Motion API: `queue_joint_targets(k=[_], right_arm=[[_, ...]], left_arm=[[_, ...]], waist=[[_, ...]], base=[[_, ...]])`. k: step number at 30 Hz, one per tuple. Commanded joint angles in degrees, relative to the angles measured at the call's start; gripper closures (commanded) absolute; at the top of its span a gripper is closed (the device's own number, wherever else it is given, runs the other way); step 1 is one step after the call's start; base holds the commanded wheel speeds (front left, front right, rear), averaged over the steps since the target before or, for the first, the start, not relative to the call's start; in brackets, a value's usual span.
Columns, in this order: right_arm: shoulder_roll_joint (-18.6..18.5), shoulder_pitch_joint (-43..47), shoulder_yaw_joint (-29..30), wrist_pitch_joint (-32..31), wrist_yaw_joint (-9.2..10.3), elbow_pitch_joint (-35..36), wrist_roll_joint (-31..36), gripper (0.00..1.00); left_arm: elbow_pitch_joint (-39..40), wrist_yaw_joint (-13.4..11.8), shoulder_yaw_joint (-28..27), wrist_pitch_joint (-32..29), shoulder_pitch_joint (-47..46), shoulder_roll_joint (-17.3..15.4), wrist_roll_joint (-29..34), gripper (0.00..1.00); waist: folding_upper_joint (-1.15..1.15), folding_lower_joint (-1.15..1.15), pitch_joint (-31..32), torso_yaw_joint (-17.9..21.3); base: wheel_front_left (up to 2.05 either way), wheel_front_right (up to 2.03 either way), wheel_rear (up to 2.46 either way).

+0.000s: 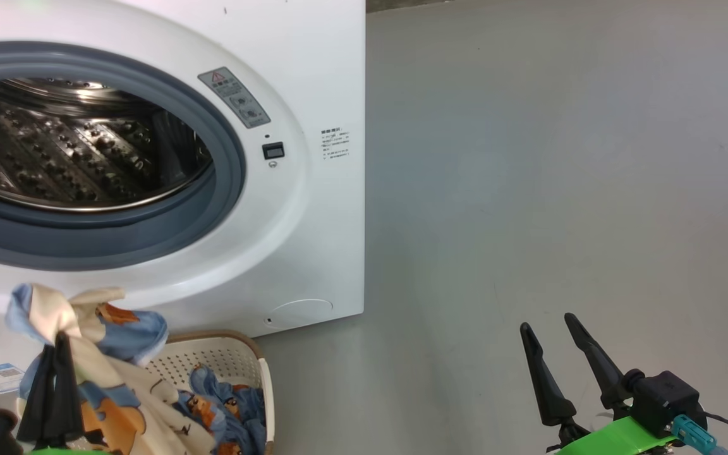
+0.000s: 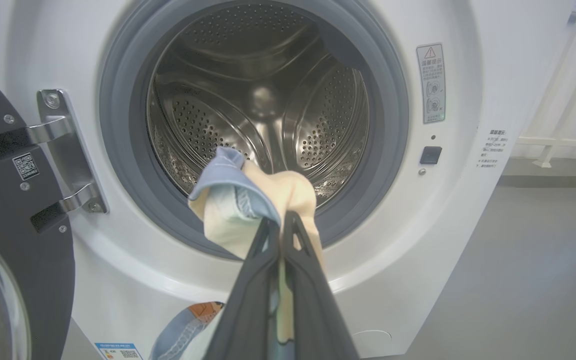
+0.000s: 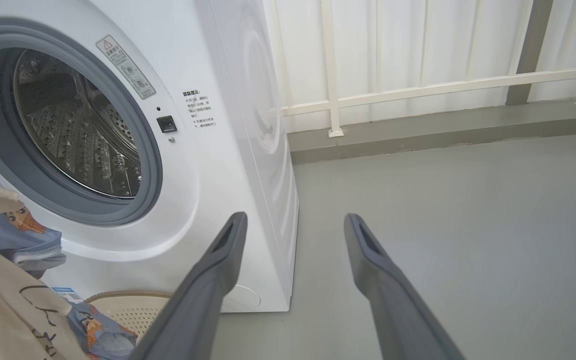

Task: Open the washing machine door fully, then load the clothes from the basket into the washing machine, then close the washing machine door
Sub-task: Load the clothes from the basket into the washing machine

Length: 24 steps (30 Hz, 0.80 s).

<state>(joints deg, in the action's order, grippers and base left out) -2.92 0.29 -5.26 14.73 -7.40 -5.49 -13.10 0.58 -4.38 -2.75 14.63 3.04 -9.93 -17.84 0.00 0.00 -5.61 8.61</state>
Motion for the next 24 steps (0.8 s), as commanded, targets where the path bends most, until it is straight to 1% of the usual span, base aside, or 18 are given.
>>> queue_joint_targets(k=[1,24], right_arm=[[0.0,-0.2,-1.4,0.3,-0.09,1.6,0.8,0.0],[0.0,-0.7,-0.8,0.3,-0.09,2.0,1.4,0.0]], left_arm=[[1.7,-0.5,-2.5,0.4,-0.4,-1.0,0.3,1.0],[1.0,-0.5,-2.3,0.4,0.8,-0.2,0.4,1.0]], waist=[[0.0,0.0,0.2,-0.1],[0.0,0.0,-0.1,-1.6]], base=[[0.0,0.0,0.0],[0.0,0.0,0.0]])
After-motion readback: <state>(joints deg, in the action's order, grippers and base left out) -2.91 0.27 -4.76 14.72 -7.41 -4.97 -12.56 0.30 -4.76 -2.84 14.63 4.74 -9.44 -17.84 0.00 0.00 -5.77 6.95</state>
